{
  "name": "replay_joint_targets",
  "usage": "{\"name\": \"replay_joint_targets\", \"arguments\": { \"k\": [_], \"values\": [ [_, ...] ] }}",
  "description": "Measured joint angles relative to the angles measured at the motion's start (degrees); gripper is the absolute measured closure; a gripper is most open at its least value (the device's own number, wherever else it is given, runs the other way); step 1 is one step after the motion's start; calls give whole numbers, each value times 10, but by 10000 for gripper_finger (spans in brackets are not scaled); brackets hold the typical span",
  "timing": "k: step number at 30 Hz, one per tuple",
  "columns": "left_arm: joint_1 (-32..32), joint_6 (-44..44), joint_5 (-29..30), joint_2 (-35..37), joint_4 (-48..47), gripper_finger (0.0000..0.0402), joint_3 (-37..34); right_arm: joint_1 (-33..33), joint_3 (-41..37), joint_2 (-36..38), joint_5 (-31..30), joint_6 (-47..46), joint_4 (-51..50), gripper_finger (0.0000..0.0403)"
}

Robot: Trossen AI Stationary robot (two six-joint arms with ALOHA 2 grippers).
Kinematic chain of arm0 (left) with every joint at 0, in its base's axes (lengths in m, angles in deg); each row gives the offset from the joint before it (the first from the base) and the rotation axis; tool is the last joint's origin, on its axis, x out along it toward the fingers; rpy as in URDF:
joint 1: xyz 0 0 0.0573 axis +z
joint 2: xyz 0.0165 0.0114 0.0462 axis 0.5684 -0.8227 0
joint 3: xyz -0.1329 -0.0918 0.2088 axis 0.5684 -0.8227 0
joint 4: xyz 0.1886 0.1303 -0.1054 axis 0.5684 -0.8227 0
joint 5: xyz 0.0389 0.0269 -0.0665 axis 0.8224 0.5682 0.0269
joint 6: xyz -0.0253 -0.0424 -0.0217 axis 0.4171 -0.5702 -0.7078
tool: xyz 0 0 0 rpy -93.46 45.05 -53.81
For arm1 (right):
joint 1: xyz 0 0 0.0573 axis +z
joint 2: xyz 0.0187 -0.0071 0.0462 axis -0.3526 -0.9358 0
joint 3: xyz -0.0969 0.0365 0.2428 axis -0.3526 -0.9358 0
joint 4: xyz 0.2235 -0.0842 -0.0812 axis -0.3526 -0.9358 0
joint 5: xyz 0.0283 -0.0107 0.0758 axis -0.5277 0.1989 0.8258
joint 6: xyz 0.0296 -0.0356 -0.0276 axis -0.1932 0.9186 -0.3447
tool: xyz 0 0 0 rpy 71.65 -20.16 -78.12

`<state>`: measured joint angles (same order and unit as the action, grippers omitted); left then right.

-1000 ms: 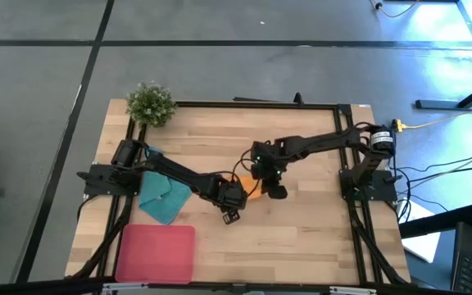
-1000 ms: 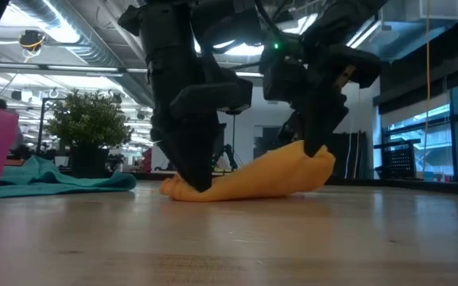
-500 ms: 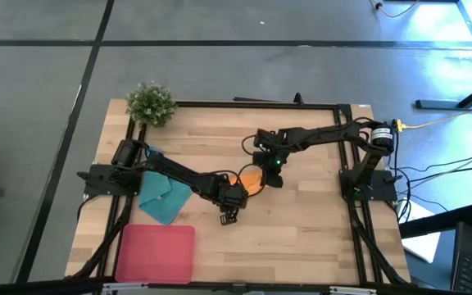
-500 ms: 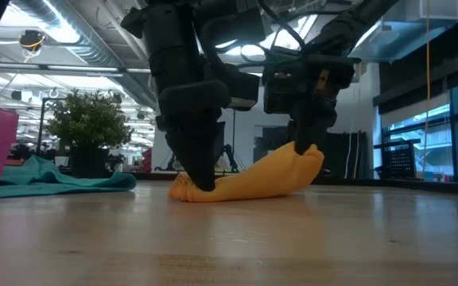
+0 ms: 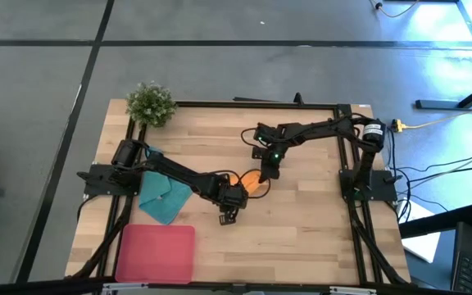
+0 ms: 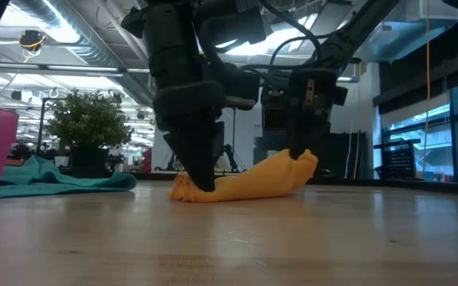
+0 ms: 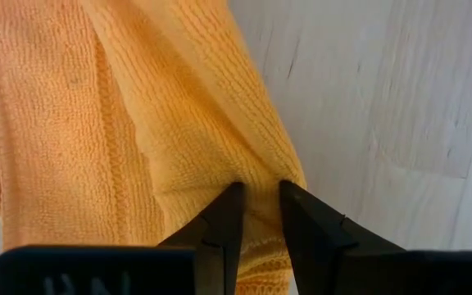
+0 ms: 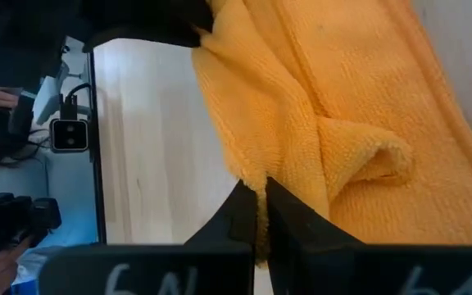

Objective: Roll microfiber towels into tight, uniform cylinder then place into a basket
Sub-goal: Roll the yellow microfiber cloth

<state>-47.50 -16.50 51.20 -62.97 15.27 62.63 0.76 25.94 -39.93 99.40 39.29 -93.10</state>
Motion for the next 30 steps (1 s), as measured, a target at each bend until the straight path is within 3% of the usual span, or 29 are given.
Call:
{"name": "replay_joint_targets", "arguments": {
  "k": [16, 24, 30],
  "values": [
    [-5, 44, 5, 0, 0, 321, 0, -41, 0, 0, 8, -154, 99, 393],
    [-8, 50, -38, 1, 1, 321, 0, -16, 0, 0, 26, -104, -1, 393],
    [-14, 84, -75, 1, 1, 321, 1, 22, 1, 0, 74, -67, -62, 393]
  ]
}}
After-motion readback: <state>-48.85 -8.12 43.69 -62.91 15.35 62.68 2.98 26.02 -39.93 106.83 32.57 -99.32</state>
